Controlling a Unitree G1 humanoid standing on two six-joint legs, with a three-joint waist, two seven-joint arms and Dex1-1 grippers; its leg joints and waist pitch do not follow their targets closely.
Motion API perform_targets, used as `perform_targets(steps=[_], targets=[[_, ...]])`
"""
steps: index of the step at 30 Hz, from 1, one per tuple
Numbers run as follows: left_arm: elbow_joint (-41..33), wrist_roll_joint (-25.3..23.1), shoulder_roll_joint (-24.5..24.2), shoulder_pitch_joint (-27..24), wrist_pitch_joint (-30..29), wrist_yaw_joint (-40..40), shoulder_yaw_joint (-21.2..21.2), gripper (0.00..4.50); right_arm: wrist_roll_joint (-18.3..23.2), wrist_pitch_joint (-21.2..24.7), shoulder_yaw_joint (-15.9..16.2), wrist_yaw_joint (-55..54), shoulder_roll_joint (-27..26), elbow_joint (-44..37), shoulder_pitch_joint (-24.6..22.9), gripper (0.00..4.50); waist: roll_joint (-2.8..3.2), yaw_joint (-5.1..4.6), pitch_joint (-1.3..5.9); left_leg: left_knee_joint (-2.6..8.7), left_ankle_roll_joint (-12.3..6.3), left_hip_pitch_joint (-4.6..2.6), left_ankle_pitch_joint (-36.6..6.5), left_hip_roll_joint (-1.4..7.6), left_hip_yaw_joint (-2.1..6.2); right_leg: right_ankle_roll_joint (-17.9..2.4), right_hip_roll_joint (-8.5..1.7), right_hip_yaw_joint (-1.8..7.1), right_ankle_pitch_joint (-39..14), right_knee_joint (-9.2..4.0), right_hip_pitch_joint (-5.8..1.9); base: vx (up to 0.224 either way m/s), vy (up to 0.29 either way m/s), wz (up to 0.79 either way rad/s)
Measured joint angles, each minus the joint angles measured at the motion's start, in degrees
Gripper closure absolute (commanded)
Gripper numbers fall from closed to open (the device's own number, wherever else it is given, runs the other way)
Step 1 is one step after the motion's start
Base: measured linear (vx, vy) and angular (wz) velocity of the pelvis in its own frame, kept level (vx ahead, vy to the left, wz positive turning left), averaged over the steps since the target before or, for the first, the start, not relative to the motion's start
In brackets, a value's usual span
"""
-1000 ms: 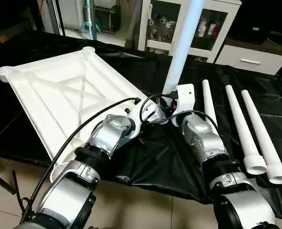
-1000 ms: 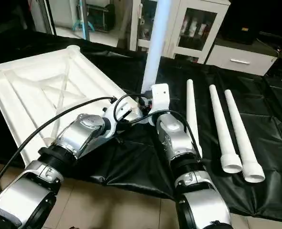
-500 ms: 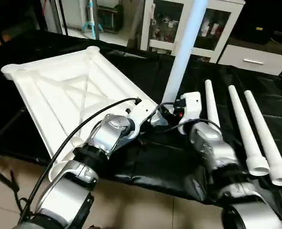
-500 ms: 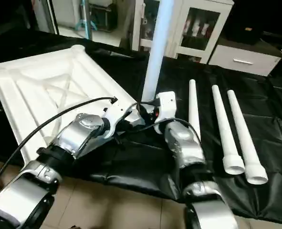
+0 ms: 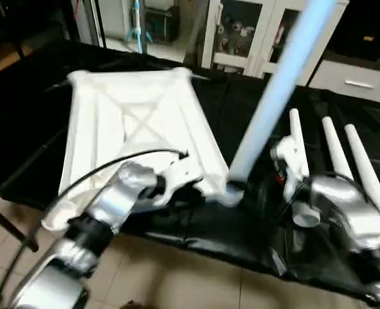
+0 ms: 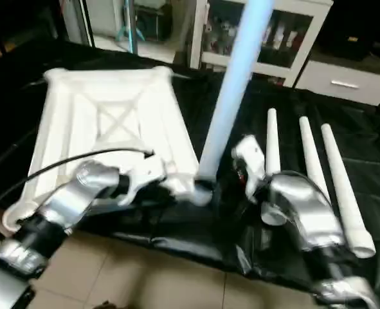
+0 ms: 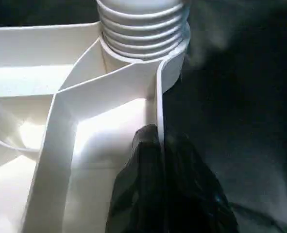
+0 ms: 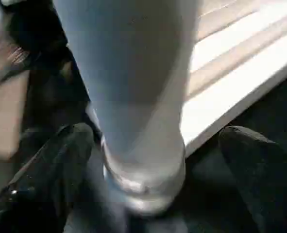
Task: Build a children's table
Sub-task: Rotate leg to tighten
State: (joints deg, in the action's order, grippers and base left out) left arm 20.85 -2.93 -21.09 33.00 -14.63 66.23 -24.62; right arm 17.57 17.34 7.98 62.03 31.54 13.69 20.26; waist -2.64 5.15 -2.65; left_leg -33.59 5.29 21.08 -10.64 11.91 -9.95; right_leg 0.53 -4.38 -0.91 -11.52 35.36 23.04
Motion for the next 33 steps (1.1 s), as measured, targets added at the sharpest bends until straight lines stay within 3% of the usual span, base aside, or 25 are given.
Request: perform_targets(steps=[11, 17, 33], targets=[[-0.1, 0.2, -1.5, -0.2, 2.0, 2.0, -0.4, 4.50, -0.7, -0.7, 3.0, 5.7, -0.4, 0.0, 0.3, 0.18, -0.08, -0.01, -0.02, -0.03, -0.02, 0.00, 0.0, 0.00, -0.03, 0.0, 0.00, 0.00, 0.0, 0.04, 0.01, 0.000, 0.000, 0.00], [-0.5, 0.4, -1.9, -0.5, 2.1, 3.0, -0.4, 4.50, 0.0, -1.6, 2.9, 7.1, -0.4, 0.5, 0.4, 0.87, -0.12, 0.04, -0.01, -0.07, -0.10, 0.01, 0.0, 0.00, -0.04, 0.0, -0.01, -0.01, 0.0, 0.05, 0.00, 0.000, 0.000, 0.00], [-0.9, 0.4, -2.2, -0.8, 2.2, 3.7, -0.4, 4.50, -0.1, -2.8, 2.9, 8.5, -0.4, 1.2, 1.5, 1.92, -0.24, 0.06, 0.02, -0.19, -0.15, 0.00, 0.0, 0.01, -0.05, 0.0, -0.02, 0.00, 0.0, 0.23, 0.00, 0.000, 0.000, 0.00]])
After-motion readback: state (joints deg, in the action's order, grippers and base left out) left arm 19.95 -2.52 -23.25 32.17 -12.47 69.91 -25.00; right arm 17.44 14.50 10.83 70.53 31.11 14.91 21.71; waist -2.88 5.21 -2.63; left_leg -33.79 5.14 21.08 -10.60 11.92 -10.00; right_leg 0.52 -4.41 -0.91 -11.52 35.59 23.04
